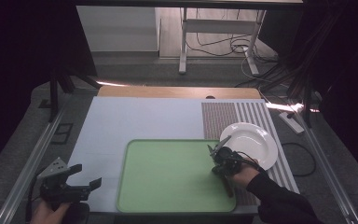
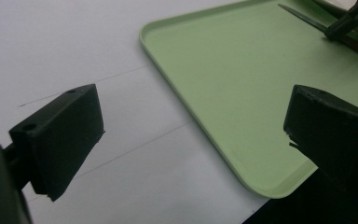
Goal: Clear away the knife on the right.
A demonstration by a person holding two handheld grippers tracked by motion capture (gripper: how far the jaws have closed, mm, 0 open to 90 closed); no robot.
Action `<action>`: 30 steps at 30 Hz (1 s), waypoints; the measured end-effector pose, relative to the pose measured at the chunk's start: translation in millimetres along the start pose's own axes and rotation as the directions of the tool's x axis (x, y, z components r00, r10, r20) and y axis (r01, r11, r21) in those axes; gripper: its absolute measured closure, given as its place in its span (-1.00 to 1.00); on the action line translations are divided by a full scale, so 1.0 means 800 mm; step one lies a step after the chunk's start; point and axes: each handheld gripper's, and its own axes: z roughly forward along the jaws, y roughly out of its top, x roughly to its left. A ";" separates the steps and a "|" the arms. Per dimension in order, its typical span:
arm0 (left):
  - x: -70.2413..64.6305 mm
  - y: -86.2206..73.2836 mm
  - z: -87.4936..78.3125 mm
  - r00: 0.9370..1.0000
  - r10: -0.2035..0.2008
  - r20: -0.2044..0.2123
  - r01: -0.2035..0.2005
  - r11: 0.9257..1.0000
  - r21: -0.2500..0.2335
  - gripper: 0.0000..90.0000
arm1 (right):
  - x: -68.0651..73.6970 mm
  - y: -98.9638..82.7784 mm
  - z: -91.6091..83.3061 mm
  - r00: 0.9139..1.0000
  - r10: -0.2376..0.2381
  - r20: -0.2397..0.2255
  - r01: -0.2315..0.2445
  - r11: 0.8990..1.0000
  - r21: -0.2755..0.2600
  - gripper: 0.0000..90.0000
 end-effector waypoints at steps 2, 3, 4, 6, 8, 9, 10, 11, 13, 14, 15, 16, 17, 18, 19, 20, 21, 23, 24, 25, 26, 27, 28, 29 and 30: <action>0.000 0.000 0.000 1.000 -0.001 0.001 0.001 1.000 0.000 -0.90 | -0.009 -0.005 -0.003 1.000 0.024 0.018 -0.024 1.000 0.002 0.99; 0.000 0.000 0.000 1.000 0.001 0.001 -0.001 1.000 0.000 -0.90 | -0.013 -0.007 -0.004 0.999 0.036 0.018 -0.036 0.999 0.004 0.99; 0.000 0.000 0.000 1.000 0.001 0.001 -0.001 1.000 0.000 -0.90 | -0.014 -0.008 -0.004 0.999 0.044 0.020 -0.044 0.999 0.003 0.99; 0.000 0.000 0.000 1.000 0.002 0.000 -0.002 1.000 0.000 -0.90 | -0.018 -0.011 -0.006 0.998 0.054 0.024 -0.055 0.998 0.008 0.99; 0.000 0.000 0.000 1.000 0.002 0.000 -0.002 1.000 0.000 -0.90 | -0.020 -0.012 -0.007 0.998 0.061 0.019 -0.061 0.998 0.008 0.99; 0.000 0.000 0.000 1.000 0.002 0.001 -0.002 1.000 0.000 -0.90 | -0.022 -0.015 -0.008 0.997 0.073 0.001 -0.073 0.997 0.003 0.99; 0.000 0.000 0.000 1.000 0.002 0.001 -0.002 1.000 0.000 -0.90 | -0.022 -0.015 -0.008 0.997 0.072 0.000 -0.072 0.997 0.005 0.99; 0.000 0.000 0.000 1.000 0.003 0.000 -0.003 1.000 0.001 -0.90 | -0.021 -0.015 -0.008 0.998 0.069 0.004 -0.069 0.998 0.007 0.98; 0.000 0.000 0.000 1.000 0.003 0.000 -0.003 1.000 0.001 -0.90 | -0.020 -0.014 -0.008 0.998 0.065 0.007 -0.065 0.998 0.008 0.96; 0.000 0.000 0.000 1.000 0.003 0.000 -0.003 1.000 0.001 -0.90 | -0.020 -0.014 -0.008 0.998 0.065 0.004 -0.065 0.998 0.007 0.93; 0.000 0.000 0.000 1.000 0.004 0.000 -0.004 1.000 0.002 -0.90 | -0.020 -0.014 -0.008 0.998 0.070 0.001 -0.070 0.998 0.005 0.90; 0.000 0.000 0.000 1.000 0.004 0.000 -0.004 1.000 0.002 -0.89 | -0.020 -0.014 -0.008 0.998 0.070 0.001 -0.070 0.998 0.005 0.90; 0.000 0.000 0.000 1.000 0.004 0.000 -0.004 1.000 0.002 -0.89 | -0.020 -0.014 -0.008 0.997 0.079 -0.008 -0.079 0.997 0.001 0.82; 0.000 0.000 0.000 1.000 0.004 0.000 -0.004 1.000 0.002 -0.89 | -0.020 -0.014 -0.008 0.996 0.085 -0.015 -0.085 0.996 -0.008 0.80; 0.000 0.000 0.000 1.000 0.004 0.000 -0.004 1.000 0.003 -0.89 | -0.020 -0.013 -0.009 0.996 0.082 -0.028 -0.083 0.996 -0.018 0.79; 0.000 0.000 0.000 1.000 0.003 -0.001 -0.003 1.000 0.003 -0.89 | -0.018 -0.012 -0.010 0.996 0.081 -0.039 -0.083 0.996 -0.030 0.77; -0.001 0.000 0.000 1.000 0.004 -0.001 -0.004 1.000 0.004 -0.89 | -0.016 -0.011 -0.012 0.996 0.077 -0.045 -0.079 0.996 -0.039 0.75; -0.001 0.000 0.000 1.000 0.004 -0.001 -0.004 1.000 0.004 -0.89 | -0.012 -0.009 -0.014 0.997 0.066 -0.042 -0.069 0.996 -0.056 0.68; 0.000 0.000 0.000 1.000 0.004 -0.001 -0.004 1.000 0.004 -0.89 | -0.010 -0.007 -0.015 0.997 0.064 -0.039 -0.066 0.996 -0.064 0.64; 0.000 0.000 0.000 1.000 0.004 0.000 -0.004 1.000 0.004 -0.89 | -0.009 -0.007 -0.016 0.997 0.065 -0.036 -0.067 0.995 -0.073 0.60; 0.000 0.000 0.000 1.000 0.004 0.000 -0.004 1.000 0.004 -0.89 | -0.008 -0.006 -0.017 0.997 0.064 -0.035 -0.067 0.995 -0.079 0.56; 0.000 0.000 0.000 1.000 0.004 -0.001 -0.004 1.000 0.004 -0.89 | -0.007 -0.005 -0.018 0.998 0.061 -0.032 -0.064 0.995 -0.081 0.52; 0.000 0.000 0.000 1.000 0.004 -0.001 -0.004 1.000 0.004 -0.89 | -0.007 -0.005 -0.018 0.998 0.061 -0.032 -0.064 0.995 -0.081 0.52; -0.001 0.000 0.000 1.000 0.004 -0.001 -0.004 1.000 0.004 -0.89 | -0.005 -0.004 -0.019 0.998 0.064 -0.025 -0.066 0.994 -0.090 0.43; -0.001 0.000 0.000 1.000 0.004 -0.001 -0.004 1.000 0.004 -0.89 | -0.005 -0.004 -0.019 0.998 0.064 -0.025 -0.066 0.994 -0.090 0.43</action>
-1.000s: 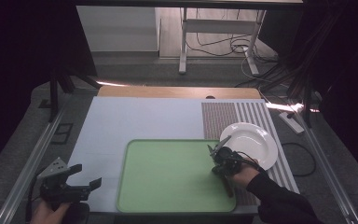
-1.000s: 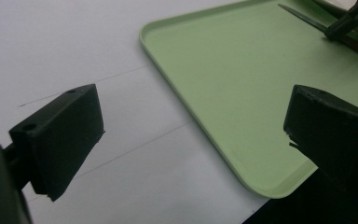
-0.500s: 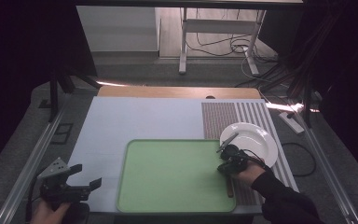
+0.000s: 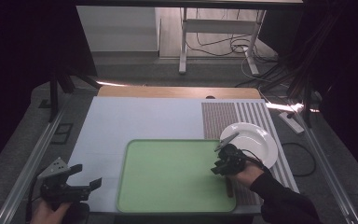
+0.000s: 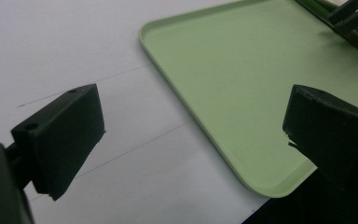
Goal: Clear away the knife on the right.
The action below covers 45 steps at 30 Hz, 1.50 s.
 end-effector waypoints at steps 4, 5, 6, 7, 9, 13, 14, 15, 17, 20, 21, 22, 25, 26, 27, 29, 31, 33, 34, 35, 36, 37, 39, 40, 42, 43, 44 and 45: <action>0.000 0.000 0.000 1.000 0.000 0.000 0.000 1.000 0.000 -0.89 | 0.002 0.001 -0.004 1.000 0.000 -0.008 -0.001 1.000 -0.031 0.25; 0.000 0.000 0.000 1.000 0.000 0.001 0.000 1.000 0.000 -0.89 | 0.003 0.002 -0.005 1.000 -0.005 -0.009 0.005 0.999 -0.039 0.22; 0.000 0.000 0.000 1.000 -0.001 0.001 0.001 1.000 -0.001 -0.89 | 0.004 0.002 -0.007 1.000 -0.015 -0.007 0.014 0.998 -0.053 0.17; 0.000 0.000 0.000 1.000 0.000 0.001 0.000 1.000 -0.001 -0.89 | 0.007 0.003 -0.010 0.999 -0.033 -0.007 0.032 0.997 -0.069 0.10; 0.000 0.000 0.000 1.000 0.000 0.001 0.000 1.000 0.000 -0.89 | 0.011 0.004 -0.013 0.999 -0.038 -0.001 0.038 0.996 -0.078 0.06; 0.000 0.000 0.000 1.000 -0.001 0.002 0.001 1.000 -0.001 -0.89 | 0.015 0.004 -0.019 0.999 -0.035 0.023 0.037 0.994 -0.102 -0.11; 0.000 0.000 0.000 1.000 -0.001 0.002 0.001 1.000 -0.001 -0.89 | 0.015 0.004 -0.021 0.999 -0.027 0.023 0.029 0.993 -0.110 -0.15; 0.000 0.000 0.000 1.000 -0.001 0.002 0.001 1.000 -0.001 -0.89 | 0.014 0.003 -0.023 1.000 -0.018 0.020 0.021 0.993 -0.119 -0.18; 0.000 0.000 0.000 1.000 0.000 0.002 0.000 1.000 -0.001 -0.89 | 0.011 0.002 -0.027 1.000 0.023 -0.006 -0.024 0.988 -0.153 -0.28; 0.000 0.000 0.000 1.000 -0.001 0.001 0.001 1.000 0.000 -0.89 | 0.009 0.002 -0.031 0.999 0.036 -0.023 -0.039 0.983 -0.178 -0.38; 0.000 0.000 0.000 1.000 -0.001 0.001 0.001 1.000 0.000 -0.89 | 0.009 0.002 -0.032 0.999 0.042 -0.025 -0.046 0.982 -0.183 -0.42; 0.000 0.000 0.000 1.000 -0.001 0.001 0.001 1.000 0.000 -0.89 | 0.009 0.002 -0.032 0.999 0.042 -0.025 -0.046 0.982 -0.183 -0.42; 0.000 0.000 0.000 1.000 -0.001 0.002 0.001 1.000 0.000 -0.89 | 0.008 0.002 -0.039 0.998 0.057 -0.004 -0.057 0.978 -0.198 -0.57; 0.000 0.000 0.000 1.000 -0.001 0.002 0.001 1.000 0.000 -0.89 | 0.008 0.001 -0.040 0.998 0.059 0.001 -0.058 0.977 -0.205 -0.58; 0.000 0.000 0.000 1.000 -0.001 0.002 0.001 1.000 0.000 -0.89 | 0.007 0.001 -0.042 0.998 0.060 0.000 -0.058 0.977 -0.207 -0.60; 0.000 0.000 0.000 1.000 -0.001 0.002 0.001 1.000 -0.001 -0.89 | 0.007 -0.001 -0.045 0.998 0.059 0.011 -0.055 0.976 -0.210 -0.64; 0.000 0.000 0.000 1.000 -0.002 0.002 0.002 1.000 -0.001 -0.89 | 0.006 -0.004 -0.046 0.998 0.056 0.016 -0.051 0.975 -0.216 -0.70; 0.000 0.000 0.000 1.000 -0.002 0.003 0.002 1.000 -0.001 -0.89 | 0.005 -0.007 -0.047 0.998 0.059 0.029 -0.052 0.976 -0.210 -0.72; 0.000 0.000 0.000 1.000 -0.002 0.003 0.002 1.000 -0.001 -0.89 | 0.005 -0.007 -0.047 0.998 0.059 0.029 -0.052 0.976 -0.210 -0.72; 0.000 0.000 0.000 1.000 -0.002 0.002 0.002 1.000 -0.001 -0.89 | 0.004 -0.010 -0.049 0.997 0.069 0.037 -0.060 0.976 -0.207 -0.75; 0.000 0.000 0.000 1.000 -0.002 0.002 0.002 1.000 -0.001 -0.89 | 0.004 -0.010 -0.049 0.997 0.069 0.037 -0.060 0.976 -0.207 -0.75; 0.000 0.000 0.000 1.000 -0.001 0.002 0.001 1.000 0.000 -0.89 | 0.003 -0.012 -0.050 0.997 0.075 0.027 -0.068 0.974 -0.215 -0.79; 0.000 0.000 0.000 1.000 -0.001 0.002 0.001 1.000 0.001 -0.89 | 0.002 -0.015 -0.052 0.996 0.084 0.025 -0.076 0.970 -0.229 -0.82; 0.000 0.000 0.000 1.000 -0.001 0.002 0.001 1.000 0.001 -0.89 | 0.002 -0.015 -0.052 0.996 0.084 0.025 -0.076 0.970 -0.229 -0.82; 0.000 0.000 0.000 1.000 -0.002 0.002 0.002 1.000 0.001 -0.89 | 0.002 -0.017 -0.053 0.995 0.091 0.033 -0.080 0.968 -0.237 -0.90; 0.000 0.000 0.000 1.000 -0.002 0.002 0.002 1.000 0.002 -0.89 | 0.001 -0.019 -0.054 0.995 0.086 0.050 -0.072 0.967 -0.244 -0.93; 0.000 0.000 0.000 1.000 -0.002 0.002 0.002 1.000 0.002 -0.89 | 0.001 -0.019 -0.054 0.995 0.086 0.050 -0.072 0.967 -0.244 -0.93; 0.000 0.000 0.000 1.000 -0.002 0.003 0.002 1.000 0.003 -0.89 | 0.001 -0.021 -0.054 0.994 0.087 0.068 -0.067 0.966 -0.248 -0.99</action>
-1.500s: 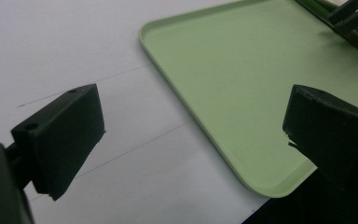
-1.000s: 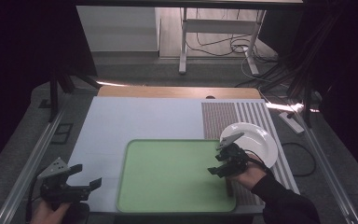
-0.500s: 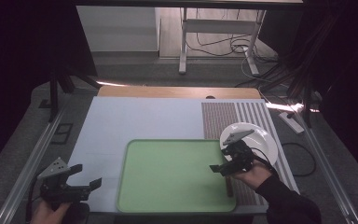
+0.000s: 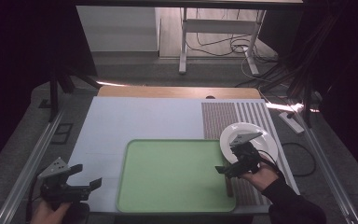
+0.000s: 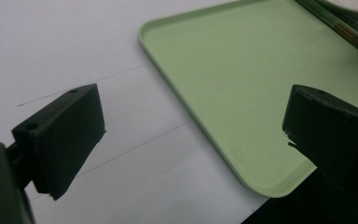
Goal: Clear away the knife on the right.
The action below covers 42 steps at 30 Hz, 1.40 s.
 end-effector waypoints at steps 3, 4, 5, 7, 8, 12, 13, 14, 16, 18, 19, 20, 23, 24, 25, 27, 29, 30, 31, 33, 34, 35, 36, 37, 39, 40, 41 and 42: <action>0.000 0.000 0.000 1.000 0.000 0.000 0.000 1.000 0.000 -0.88 | 0.001 -0.003 -0.002 0.999 -0.015 0.028 0.015 1.000 -0.010 -1.00; 0.000 0.000 0.000 1.000 0.000 0.000 0.000 1.000 0.000 -0.88 | 0.001 -0.003 -0.003 0.999 -0.019 0.042 0.019 1.000 -0.011 -1.00; 0.000 0.000 0.000 1.000 0.000 0.000 0.000 1.000 0.000 -0.88 | 0.002 -0.004 -0.004 0.999 -0.024 0.048 0.025 1.000 -0.012 -1.00; 0.000 0.000 0.000 1.000 -0.001 0.000 0.001 1.000 -0.001 -0.88 | 0.002 -0.006 -0.005 0.998 -0.028 0.052 0.029 0.999 -0.017 -1.00; 0.000 0.000 0.000 1.000 -0.001 0.000 0.001 1.000 -0.001 -0.89 | 0.002 -0.007 -0.006 0.998 -0.025 0.054 0.025 1.000 -0.014 -1.00; 0.000 0.000 0.000 1.000 -0.001 0.000 0.001 1.000 -0.001 -0.89 | 0.001 -0.013 -0.008 0.999 -0.007 0.038 0.008 1.000 -0.012 -1.00; 0.000 0.000 0.000 1.000 -0.001 0.000 0.001 1.000 -0.001 -0.89 | 0.001 -0.014 -0.008 0.999 -0.006 0.037 0.007 1.000 -0.012 -1.00; 0.000 0.000 0.000 1.000 -0.001 0.000 0.001 1.000 -0.001 -0.89 | 0.001 -0.015 -0.009 0.999 -0.002 0.037 0.003 1.000 -0.010 -1.00; 0.000 0.000 0.000 1.000 0.000 0.000 0.000 1.000 -0.001 -0.88 | 0.002 -0.018 -0.011 0.999 -0.001 0.041 0.002 1.000 -0.013 -1.00; 0.000 0.000 0.000 1.000 0.001 -0.001 -0.001 1.000 0.000 -0.88 | 0.003 -0.020 -0.013 0.999 -0.006 0.047 0.006 1.000 -0.014 -1.00; 0.000 0.000 0.000 1.000 0.001 -0.001 -0.001 1.000 0.000 -0.89 | 0.003 -0.021 -0.014 0.999 -0.004 0.051 0.005 1.000 -0.016 -1.00; 0.000 0.000 0.000 1.000 0.000 -0.001 0.000 1.000 -0.001 -0.88 | 0.003 -0.022 -0.016 0.998 -0.002 0.055 0.003 1.000 -0.018 -1.00; 0.000 0.000 0.000 1.000 0.000 -0.001 0.000 1.000 0.000 -0.89 | 0.002 -0.027 -0.022 0.998 0.004 0.070 -0.003 1.000 -0.026 -1.00; 0.000 0.000 0.000 1.000 0.000 -0.001 0.000 1.000 0.000 -0.88 | 0.002 -0.029 -0.024 0.997 0.009 0.076 -0.007 1.000 -0.028 -1.00; 0.000 0.000 0.000 1.000 0.000 -0.001 0.000 1.000 0.000 -0.88 | 0.001 -0.030 -0.026 0.997 0.018 0.078 -0.015 0.999 -0.031 -1.00; 0.000 0.000 0.000 1.000 0.000 -0.001 0.000 1.000 0.000 -0.88 | 0.001 -0.032 -0.028 0.996 0.022 0.081 -0.020 0.999 -0.037 -1.00; 0.000 0.000 0.000 1.000 -0.001 -0.001 0.001 1.000 0.000 -0.88 | 0.000 -0.036 -0.035 0.995 0.038 0.092 -0.034 0.998 -0.044 -1.00; 0.000 0.000 0.000 1.000 -0.002 -0.001 0.002 1.000 -0.001 -0.88 | -0.002 -0.040 -0.039 0.994 0.050 0.097 -0.045 0.997 -0.056 -1.00; 0.000 0.000 0.000 1.000 -0.002 -0.001 0.002 1.000 -0.001 -0.89 | -0.002 -0.040 -0.039 0.994 0.050 0.097 -0.045 0.997 -0.056 -1.00; 0.000 0.000 0.000 1.000 -0.003 -0.001 0.003 1.000 -0.001 -0.89 | -0.003 -0.046 -0.045 0.992 0.067 0.110 -0.060 0.996 -0.065 -1.00; 0.000 0.000 0.000 1.000 -0.003 -0.001 0.003 1.000 0.000 -0.88 | -0.004 -0.049 -0.047 0.990 0.077 0.115 -0.069 0.995 -0.068 -1.00; 0.000 0.000 0.000 1.000 -0.002 -0.001 0.002 1.000 0.000 -0.89 | -0.004 -0.051 -0.049 0.989 0.087 0.116 -0.079 0.994 -0.071 -1.00; 0.000 0.000 0.000 1.000 -0.002 -0.001 0.002 1.000 -0.001 -0.88 | -0.005 -0.054 -0.051 0.989 0.094 0.115 -0.085 0.993 -0.078 -1.00; 0.000 0.000 0.000 1.000 -0.003 -0.001 0.003 1.000 -0.001 -0.89 | -0.006 -0.055 -0.052 0.988 0.101 0.116 -0.092 0.993 -0.080 -1.00; 0.001 0.000 0.000 1.000 -0.004 -0.001 0.004 1.000 0.000 -0.89 | -0.007 -0.061 -0.056 0.986 0.108 0.124 -0.097 0.991 -0.090 -1.00; 0.000 0.000 0.000 1.000 -0.004 -0.001 0.004 1.000 -0.001 -0.89 | -0.007 -0.062 -0.058 0.986 0.110 0.127 -0.099 0.991 -0.091 -1.00; 0.000 0.000 0.000 1.000 -0.003 -0.001 0.003 1.000 -0.001 -0.89 | -0.007 -0.065 -0.060 0.985 0.116 0.130 -0.105 0.990 -0.094 -1.00; 0.000 0.000 0.000 1.000 -0.003 -0.001 0.003 1.000 -0.001 -0.89 | -0.007 -0.067 -0.062 0.984 0.123 0.131 -0.111 0.989 -0.097 -1.00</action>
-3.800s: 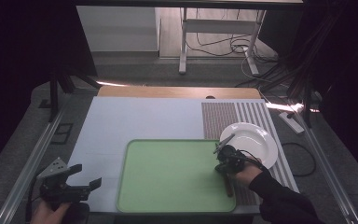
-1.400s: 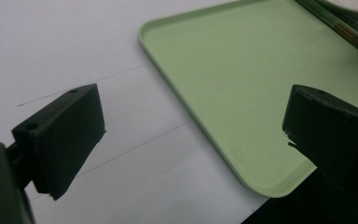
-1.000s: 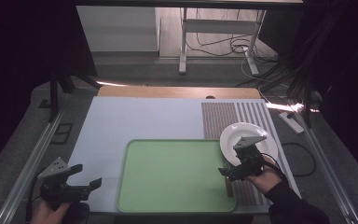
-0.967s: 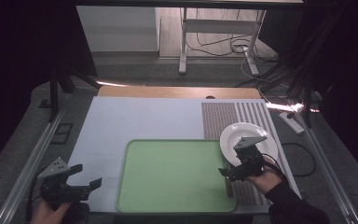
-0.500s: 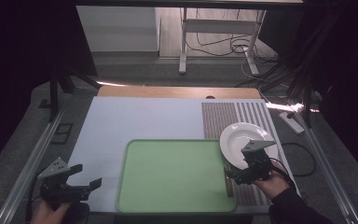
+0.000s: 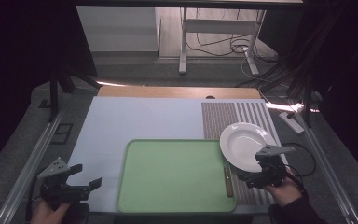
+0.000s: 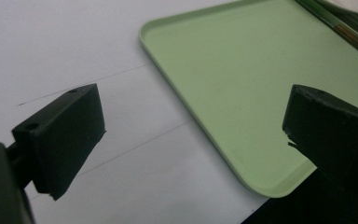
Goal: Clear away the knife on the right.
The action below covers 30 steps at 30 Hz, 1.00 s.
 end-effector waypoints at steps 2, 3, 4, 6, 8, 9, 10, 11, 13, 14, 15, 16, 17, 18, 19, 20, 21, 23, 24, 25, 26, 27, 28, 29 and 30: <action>0.000 0.000 0.000 1.000 0.000 0.000 0.000 1.000 0.000 -0.89 | -0.001 -0.004 -0.003 1.000 0.005 0.005 -0.005 1.000 -0.001 -1.00; 0.000 0.000 0.000 1.000 0.000 0.000 0.000 1.000 0.000 -0.89 | -0.001 -0.005 -0.005 1.000 0.008 0.005 -0.008 1.000 -0.003 -1.00; 0.000 0.000 0.000 1.000 0.000 0.000 0.000 1.000 0.000 -0.89 | -0.001 -0.007 -0.006 1.000 0.011 0.008 -0.011 1.000 -0.003 -1.00; 0.000 0.000 0.000 1.000 -0.001 0.000 0.001 1.000 0.000 -0.89 | 0.000 -0.011 -0.010 1.000 0.016 0.013 -0.016 1.000 -0.007 -1.00; 0.000 0.000 0.000 1.000 -0.001 0.000 0.001 1.000 0.000 -0.89 | -0.001 -0.014 -0.013 0.999 0.027 0.017 -0.027 1.000 -0.010 -1.00; 0.000 0.000 0.000 1.000 -0.001 -0.001 0.001 1.000 0.000 -0.89 | -0.001 -0.015 -0.015 0.999 0.029 0.022 -0.028 1.000 -0.011 -1.00; 0.000 0.000 0.000 1.000 0.000 -0.001 0.000 1.000 0.001 -0.89 | -0.002 -0.017 -0.016 0.999 0.032 0.023 -0.032 0.999 -0.011 -1.00; 0.000 0.000 0.000 1.000 0.001 -0.001 -0.001 1.000 0.001 -0.89 | -0.002 -0.019 -0.017 0.999 0.036 0.026 -0.036 0.999 -0.012 -1.00; 0.000 0.000 0.000 1.000 0.001 -0.002 -0.001 1.000 0.002 -0.89 | -0.003 -0.022 -0.019 0.999 0.041 0.031 -0.041 0.999 -0.008 -1.00; 0.000 0.000 0.000 1.000 0.001 -0.002 -0.001 1.000 0.001 -0.89 | -0.004 -0.024 -0.020 0.998 0.046 0.036 -0.046 0.999 -0.005 -1.00; 0.000 0.000 0.000 1.000 0.001 -0.002 -0.001 1.000 0.001 -0.89 | -0.004 -0.024 -0.022 0.998 0.047 0.041 -0.047 0.999 -0.005 -1.00; 0.000 0.000 0.000 1.000 0.001 -0.002 -0.001 1.000 0.002 -0.89 | -0.004 -0.025 -0.023 0.998 0.048 0.047 -0.048 0.999 -0.008 -1.00; 0.000 0.000 0.000 1.000 0.002 -0.002 -0.002 1.000 0.001 -0.89 | -0.004 -0.026 -0.025 0.998 0.047 0.050 -0.046 0.999 -0.010 -1.00; 0.000 0.000 0.000 1.000 0.002 -0.001 -0.002 1.000 0.001 -0.89 | -0.004 -0.027 -0.025 0.998 0.047 0.052 -0.047 0.999 -0.010 -1.00; 0.000 0.000 0.000 1.000 0.003 -0.001 -0.003 1.000 0.001 -0.89 | -0.004 -0.027 -0.026 0.997 0.047 0.055 -0.046 0.999 -0.010 -1.00; 0.000 0.000 0.000 1.000 0.003 -0.002 -0.003 1.000 0.001 -0.89 | -0.004 -0.028 -0.028 0.997 0.050 0.059 -0.049 0.999 -0.013 -1.00; -0.001 0.000 0.000 1.000 0.003 -0.002 -0.003 1.000 0.000 -0.89 | -0.004 -0.029 -0.029 0.997 0.050 0.061 -0.049 0.999 -0.015 -1.00; -0.001 0.000 0.000 1.000 0.004 -0.002 -0.004 1.000 0.000 -0.89 | -0.005 -0.030 -0.031 0.997 0.053 0.063 -0.052 0.999 -0.017 -1.00; -0.001 0.000 0.000 1.000 0.004 -0.002 -0.004 1.000 0.001 -0.89 | -0.005 -0.031 -0.032 0.996 0.055 0.065 -0.054 0.998 -0.018 -1.00; -0.001 0.000 0.000 1.000 0.004 -0.002 -0.004 1.000 0.000 -0.89 | -0.006 -0.032 -0.033 0.996 0.055 0.066 -0.053 0.998 -0.020 -1.00; -0.001 0.000 0.000 1.000 0.004 -0.002 -0.004 1.000 0.000 -0.89 | -0.006 -0.032 -0.034 0.996 0.057 0.068 -0.056 0.998 -0.022 -1.00; -0.001 0.000 0.000 1.000 0.005 -0.002 -0.005 1.000 0.000 -0.89 | -0.006 -0.033 -0.034 0.996 0.058 0.070 -0.057 0.998 -0.022 -1.00; -0.001 0.000 0.000 1.000 0.005 -0.001 -0.005 1.000 0.000 -0.89 | -0.006 -0.033 -0.035 0.996 0.057 0.072 -0.056 0.998 -0.022 -1.00; -0.001 0.000 0.000 1.000 0.005 -0.002 -0.005 1.000 0.000 -0.89 | -0.006 -0.034 -0.036 0.995 0.060 0.075 -0.059 0.998 -0.021 -1.00; -0.001 0.000 0.000 1.000 0.006 -0.002 -0.006 1.000 0.000 -0.89 | -0.006 -0.035 -0.037 0.995 0.061 0.076 -0.060 0.998 -0.022 -1.00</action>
